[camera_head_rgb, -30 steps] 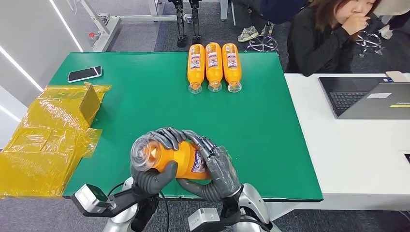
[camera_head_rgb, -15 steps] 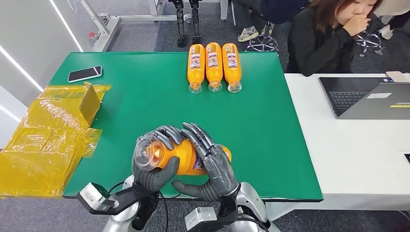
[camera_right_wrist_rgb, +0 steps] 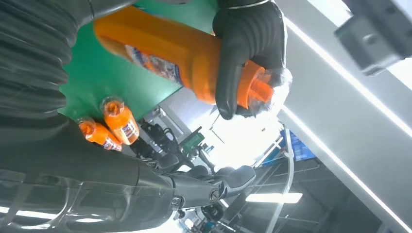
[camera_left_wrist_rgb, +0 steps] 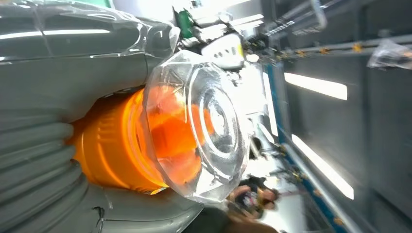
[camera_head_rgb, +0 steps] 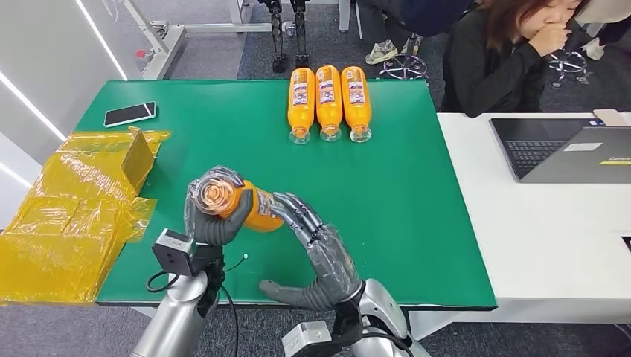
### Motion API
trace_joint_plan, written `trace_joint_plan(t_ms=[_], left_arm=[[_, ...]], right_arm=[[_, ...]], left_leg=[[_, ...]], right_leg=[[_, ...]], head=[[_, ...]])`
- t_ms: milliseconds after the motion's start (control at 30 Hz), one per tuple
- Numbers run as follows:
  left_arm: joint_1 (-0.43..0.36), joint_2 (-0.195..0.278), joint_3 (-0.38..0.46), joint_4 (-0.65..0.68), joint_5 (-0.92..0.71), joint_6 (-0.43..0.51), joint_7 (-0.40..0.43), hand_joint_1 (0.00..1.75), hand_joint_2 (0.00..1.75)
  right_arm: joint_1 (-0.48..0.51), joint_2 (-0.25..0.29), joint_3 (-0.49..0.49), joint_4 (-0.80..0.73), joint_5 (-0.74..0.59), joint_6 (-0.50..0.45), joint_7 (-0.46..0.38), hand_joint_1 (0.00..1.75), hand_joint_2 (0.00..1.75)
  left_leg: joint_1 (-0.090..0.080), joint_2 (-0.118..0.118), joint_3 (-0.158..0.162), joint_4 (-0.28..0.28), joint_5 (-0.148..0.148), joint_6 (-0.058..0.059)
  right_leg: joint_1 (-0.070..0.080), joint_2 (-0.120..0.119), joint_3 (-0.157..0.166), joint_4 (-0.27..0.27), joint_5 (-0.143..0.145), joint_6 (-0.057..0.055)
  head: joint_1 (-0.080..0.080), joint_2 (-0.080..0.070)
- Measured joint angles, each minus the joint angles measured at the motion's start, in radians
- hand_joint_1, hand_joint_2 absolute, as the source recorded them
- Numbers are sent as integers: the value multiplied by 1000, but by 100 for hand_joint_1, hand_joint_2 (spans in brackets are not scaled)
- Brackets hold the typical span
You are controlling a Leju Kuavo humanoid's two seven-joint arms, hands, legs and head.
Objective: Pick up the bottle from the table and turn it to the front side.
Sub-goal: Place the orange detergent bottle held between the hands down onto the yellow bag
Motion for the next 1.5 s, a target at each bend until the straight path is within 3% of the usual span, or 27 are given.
trace_joint_plan(t_ms=[333,467,533,600,700,900,1067,1200,1333,1433,1500], left_arm=[[-81,83,114,122,-2,146,0,156,175],[-141,120,125,219,-130,298,6,155,175],[-183,146,124,281,-276,405,54,155,175],[-225,176,116,338,-476,496,156,154,175],[-272,214,90,398,-697,541,290,154,175],[-308,247,55,455,-753,544,334,151,175],[-326,264,11,484,-931,538,462,145,175],[-354,279,-72,541,-1158,456,610,145,175],[-368,287,-124,585,-1232,356,675,150,175],[-370,295,-145,611,-1265,284,704,133,175],[-367,303,-163,626,-1272,232,729,93,175]], right_arm=[[-42,0,28,54,-58,4,-49,0,175],[-57,0,40,68,-73,4,-54,0,175],[-63,0,47,74,-84,4,-54,0,175],[-67,0,51,80,-95,-1,-55,0,175],[-69,0,54,89,-107,-13,-60,0,175],[-73,0,57,102,-107,-18,-61,0,175],[-74,0,58,112,-112,-37,-68,0,175],[-74,-1,58,126,-130,-70,-78,0,175],[-70,-5,58,138,-143,-89,-76,0,175],[-59,-11,58,145,-151,-94,-76,0,175],[-45,-18,58,152,-170,-100,-82,0,175]], left_leg=[[0,-1,0,0,1,-2],[0,0,0,0,1,-2],[0,0,0,0,2,-2],[0,0,0,0,2,-2],[0,0,0,0,2,-2],[0,0,-1,0,2,-2],[0,0,-1,0,2,-2],[0,0,-1,0,2,-2],[0,1,-1,0,2,-2],[0,1,-1,0,2,-2],[0,1,-1,0,2,-2]], right_leg=[[0,0,0,0,0,0],[0,1,-1,0,0,-1],[0,0,-1,0,1,-1],[0,0,-1,1,1,-1],[0,1,-1,1,1,-1],[0,1,-2,1,1,-1],[0,1,-2,1,1,-1],[0,1,-2,1,1,-1],[0,2,-2,1,1,-1],[0,2,-3,1,1,-1],[0,2,-3,1,1,-1]], head=[[0,0],[0,0],[0,0],[0,0],[0,0],[0,0],[0,0],[0,0],[0,0],[0,0],[0,0]])
